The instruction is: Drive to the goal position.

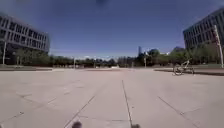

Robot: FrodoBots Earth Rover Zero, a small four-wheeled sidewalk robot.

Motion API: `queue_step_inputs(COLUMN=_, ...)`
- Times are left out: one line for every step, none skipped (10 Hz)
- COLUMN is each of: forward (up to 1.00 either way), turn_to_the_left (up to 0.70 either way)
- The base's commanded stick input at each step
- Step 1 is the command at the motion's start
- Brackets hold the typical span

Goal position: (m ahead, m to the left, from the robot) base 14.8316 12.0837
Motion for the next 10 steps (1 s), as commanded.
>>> queue_step_inputs(forward=0.85, turn_to_the_left=0.01)
queue_step_inputs(forward=0.85, turn_to_the_left=0.01)
queue_step_inputs(forward=0.85, turn_to_the_left=0.01)
queue_step_inputs(forward=0.85, turn_to_the_left=0.01)
queue_step_inputs(forward=0.85, turn_to_the_left=0.01)
queue_step_inputs(forward=0.85, turn_to_the_left=0.01)
queue_step_inputs(forward=0.85, turn_to_the_left=0.01)
queue_step_inputs(forward=0.85, turn_to_the_left=0.01)
queue_step_inputs(forward=0.85, turn_to_the_left=0.01)
queue_step_inputs(forward=0.85, turn_to_the_left=0.01)
